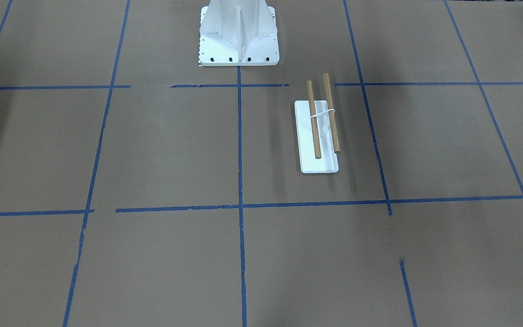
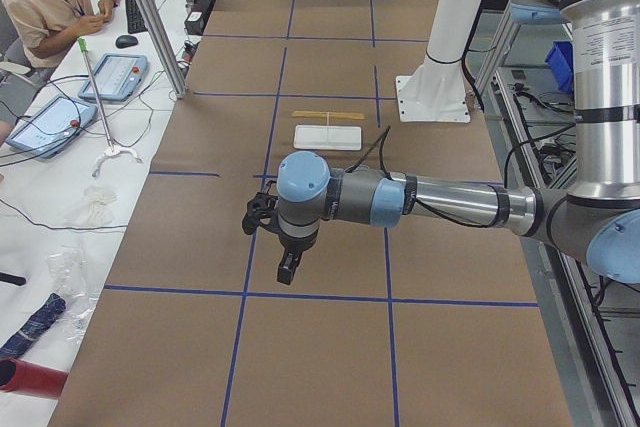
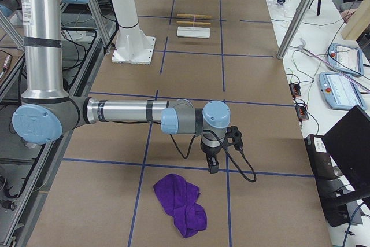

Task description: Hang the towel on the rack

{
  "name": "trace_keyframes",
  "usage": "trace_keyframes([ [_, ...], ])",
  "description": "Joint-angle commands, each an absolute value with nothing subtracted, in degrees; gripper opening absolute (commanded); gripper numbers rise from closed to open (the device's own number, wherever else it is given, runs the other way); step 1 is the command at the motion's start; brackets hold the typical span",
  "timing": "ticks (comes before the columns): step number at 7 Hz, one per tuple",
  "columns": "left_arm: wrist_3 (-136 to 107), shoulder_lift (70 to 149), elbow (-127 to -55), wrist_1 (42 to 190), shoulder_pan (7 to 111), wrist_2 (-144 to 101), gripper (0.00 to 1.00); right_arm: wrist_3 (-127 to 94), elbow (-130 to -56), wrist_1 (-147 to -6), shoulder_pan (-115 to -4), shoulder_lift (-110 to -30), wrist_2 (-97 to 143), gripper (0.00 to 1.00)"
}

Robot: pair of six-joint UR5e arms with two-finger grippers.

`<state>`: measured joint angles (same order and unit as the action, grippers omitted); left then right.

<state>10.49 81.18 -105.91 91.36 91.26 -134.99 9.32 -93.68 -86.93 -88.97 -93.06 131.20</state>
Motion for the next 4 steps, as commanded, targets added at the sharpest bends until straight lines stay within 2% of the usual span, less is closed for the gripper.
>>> trace_keyframes([
  [1, 10.72, 81.13, -105.64, 93.5, 91.23, -136.23, 1.0, 9.23, -93.61, -75.12, -88.6, -99.89, 131.75, 1.0],
  [4, 10.9, 80.42, -105.38, 95.01, 91.23, -136.23, 1.0, -1.27, -92.03, -70.49, -83.34, -102.83, 132.54, 1.0],
])
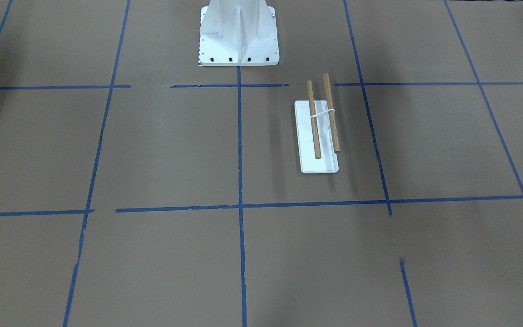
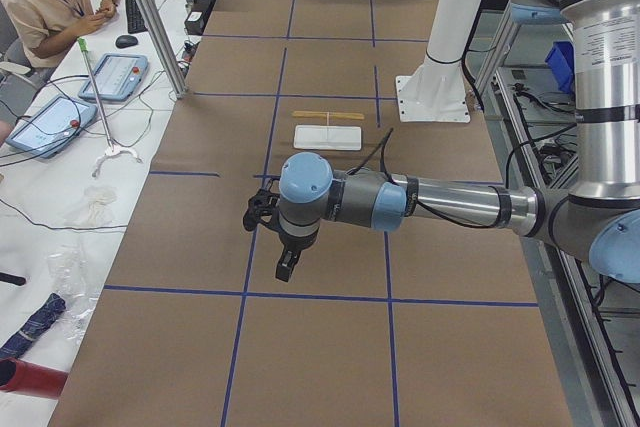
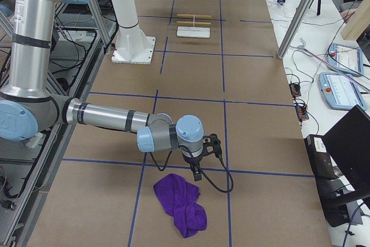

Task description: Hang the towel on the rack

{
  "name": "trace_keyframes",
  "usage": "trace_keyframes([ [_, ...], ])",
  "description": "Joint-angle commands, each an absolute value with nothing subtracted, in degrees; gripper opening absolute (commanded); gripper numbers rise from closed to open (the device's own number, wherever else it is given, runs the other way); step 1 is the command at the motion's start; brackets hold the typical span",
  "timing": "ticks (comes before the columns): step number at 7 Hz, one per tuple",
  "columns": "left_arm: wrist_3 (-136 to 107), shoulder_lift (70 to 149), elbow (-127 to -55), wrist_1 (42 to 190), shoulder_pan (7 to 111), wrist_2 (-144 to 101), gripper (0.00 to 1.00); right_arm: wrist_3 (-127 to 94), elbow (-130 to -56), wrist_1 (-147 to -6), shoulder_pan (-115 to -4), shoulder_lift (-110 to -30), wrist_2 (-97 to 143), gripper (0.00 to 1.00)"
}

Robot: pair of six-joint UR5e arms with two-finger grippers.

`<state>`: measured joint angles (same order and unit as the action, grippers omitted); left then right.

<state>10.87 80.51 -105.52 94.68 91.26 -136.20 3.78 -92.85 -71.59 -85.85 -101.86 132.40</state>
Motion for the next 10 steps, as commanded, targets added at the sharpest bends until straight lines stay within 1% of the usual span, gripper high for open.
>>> trace_keyframes([
  [1, 10.99, 80.42, -105.47, 95.01, 91.23, -136.23, 1.0, -6.8, -92.02, -70.4, -78.62, -102.83, 132.37, 1.0],
  [2, 10.9, 80.42, -105.64, 95.44, 91.32, -136.23, 1.0, -14.42, -92.02, -70.23, -73.88, -102.66, 131.93, 1.0],
  [3, 10.81, 80.42, -104.77, 97.19, 91.23, -136.23, 1.0, -14.5, -91.67, -69.35, -73.74, -103.09, 131.66, 0.99],
  [5, 10.55, 80.33, -104.94, 99.14, 91.32, -136.32, 1.0, -14.76, -88.78, -69.08, -73.65, -103.36, 130.79, 0.93],
  [7, 10.55, 80.25, -104.68, 99.14, 91.32, -136.23, 1.0, -14.85, -83.26, -65.16, -73.04, -102.75, 130.87, 0.88],
  [8, 10.81, 80.24, -104.5, 99.14, 91.32, -136.23, 1.0, -15.2, -82.97, -64.34, -72.95, -102.66, 130.96, 0.81],
  [9, 10.81, 80.24, -104.76, 99.14, 91.41, -136.23, 1.0, -15.38, -82.27, -64.25, -72.6, -102.66, 130.96, 0.57],
  [10, 10.9, 80.07, -104.68, 99.14, 91.41, -136.23, 1.0, -15.64, -82.35, -64.16, -72.6, -102.13, 131.13, 0.06],
])
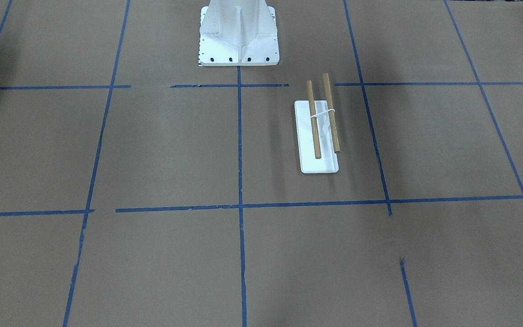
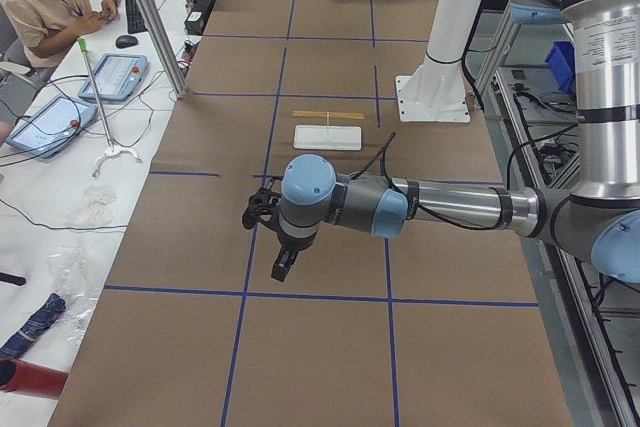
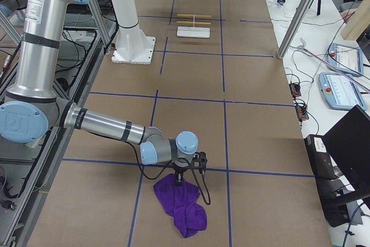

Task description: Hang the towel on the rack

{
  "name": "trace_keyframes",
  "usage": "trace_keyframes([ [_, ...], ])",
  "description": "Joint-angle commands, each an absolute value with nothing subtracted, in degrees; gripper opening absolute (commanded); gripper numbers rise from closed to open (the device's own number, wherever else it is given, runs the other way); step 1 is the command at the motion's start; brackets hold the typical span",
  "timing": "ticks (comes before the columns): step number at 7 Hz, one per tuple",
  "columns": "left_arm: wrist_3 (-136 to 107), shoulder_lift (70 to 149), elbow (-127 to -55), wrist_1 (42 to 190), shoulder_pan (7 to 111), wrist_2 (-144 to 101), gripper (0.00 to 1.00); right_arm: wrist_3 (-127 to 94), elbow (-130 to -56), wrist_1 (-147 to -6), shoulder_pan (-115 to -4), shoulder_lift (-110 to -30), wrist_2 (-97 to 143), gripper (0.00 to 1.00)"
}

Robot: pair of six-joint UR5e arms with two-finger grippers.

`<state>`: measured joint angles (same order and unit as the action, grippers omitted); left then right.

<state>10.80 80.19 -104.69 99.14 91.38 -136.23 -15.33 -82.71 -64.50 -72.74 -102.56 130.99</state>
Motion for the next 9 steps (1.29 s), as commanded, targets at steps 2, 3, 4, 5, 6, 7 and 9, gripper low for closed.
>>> trace_keyframes([
  [2, 10.9, 80.16, -105.11, 99.14, 91.41, -136.23, 1.0, -14.86, -82.09, -63.99, -72.68, -102.13, 130.87, 0.0],
  [3, 10.9, 80.16, -105.12, 99.14, 91.41, -136.23, 1.0, -14.59, -82.18, -63.98, -72.69, -102.13, 130.78, 0.0],
  [4, 10.81, 80.16, -105.38, 99.14, 91.41, -136.23, 1.0, -14.59, -82.26, -63.98, -72.77, -102.22, 130.78, 0.0],
  [5, 10.81, 80.16, -105.38, 99.14, 91.41, -136.23, 1.0, -14.5, -82.7, -63.98, -72.95, -102.3, 130.87, 0.0],
  [6, 10.81, 80.24, -105.12, 99.14, 91.41, -136.23, 1.0, -14.59, -83.05, -63.98, -72.95, -102.22, 130.78, 0.0],
  [7, 10.72, 80.16, -105.12, 99.14, 91.41, -136.23, 1.0, -14.85, -83.67, -63.98, -72.95, -102.13, 130.69, 0.6],
  [9, 10.72, 80.16, -104.94, 99.14, 91.41, -136.23, 1.0, -16.0, -85.34, -63.98, -72.95, -103.09, 130.61, 1.0],
])
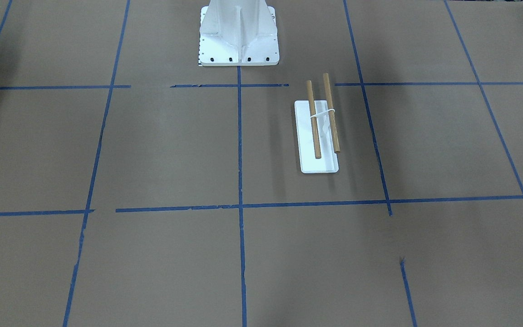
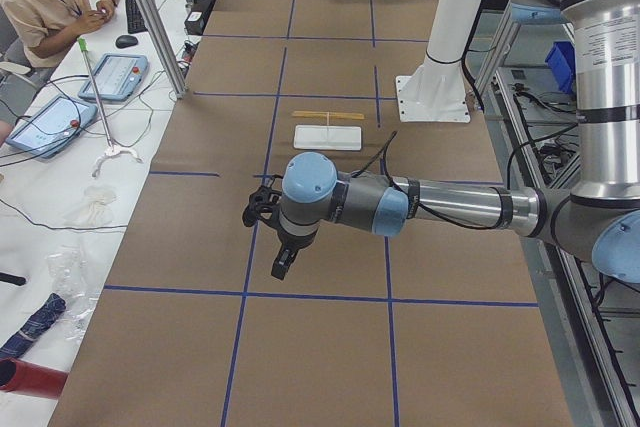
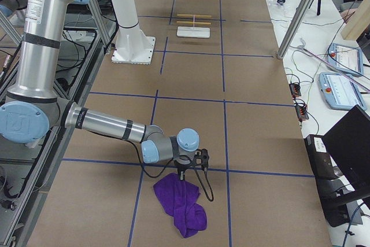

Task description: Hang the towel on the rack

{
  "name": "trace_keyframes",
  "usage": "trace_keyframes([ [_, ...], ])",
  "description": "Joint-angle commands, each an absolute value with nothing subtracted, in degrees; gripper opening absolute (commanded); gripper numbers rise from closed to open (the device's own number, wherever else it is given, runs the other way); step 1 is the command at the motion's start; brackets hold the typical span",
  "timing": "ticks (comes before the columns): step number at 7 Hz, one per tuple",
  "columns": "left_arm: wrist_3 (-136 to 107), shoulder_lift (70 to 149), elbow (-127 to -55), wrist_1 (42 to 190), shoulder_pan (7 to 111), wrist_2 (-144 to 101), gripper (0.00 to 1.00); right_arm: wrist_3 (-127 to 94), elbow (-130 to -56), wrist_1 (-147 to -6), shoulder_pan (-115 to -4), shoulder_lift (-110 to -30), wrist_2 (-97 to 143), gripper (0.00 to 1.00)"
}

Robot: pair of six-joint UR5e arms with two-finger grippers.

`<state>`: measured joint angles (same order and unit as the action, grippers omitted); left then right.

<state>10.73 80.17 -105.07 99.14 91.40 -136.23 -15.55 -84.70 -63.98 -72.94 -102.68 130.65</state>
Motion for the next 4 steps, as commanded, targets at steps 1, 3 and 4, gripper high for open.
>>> trace_keyframes([
  [1, 10.64, 80.16, -105.03, 99.14, 91.41, -136.23, 1.0, -15.91, -85.08, -63.98, -72.78, -103.1, 130.61, 1.0],
  [3, 10.55, 80.16, -105.12, 99.14, 91.41, -136.23, 1.0, -16.0, -84.9, -64.16, -71.03, -103.01, 128.86, 1.0],
  [4, 10.55, 80.16, -105.29, 99.14, 91.41, -136.23, 1.0, -16.0, -84.82, -64.42, -70.58, -103.01, 128.15, 1.0],
])
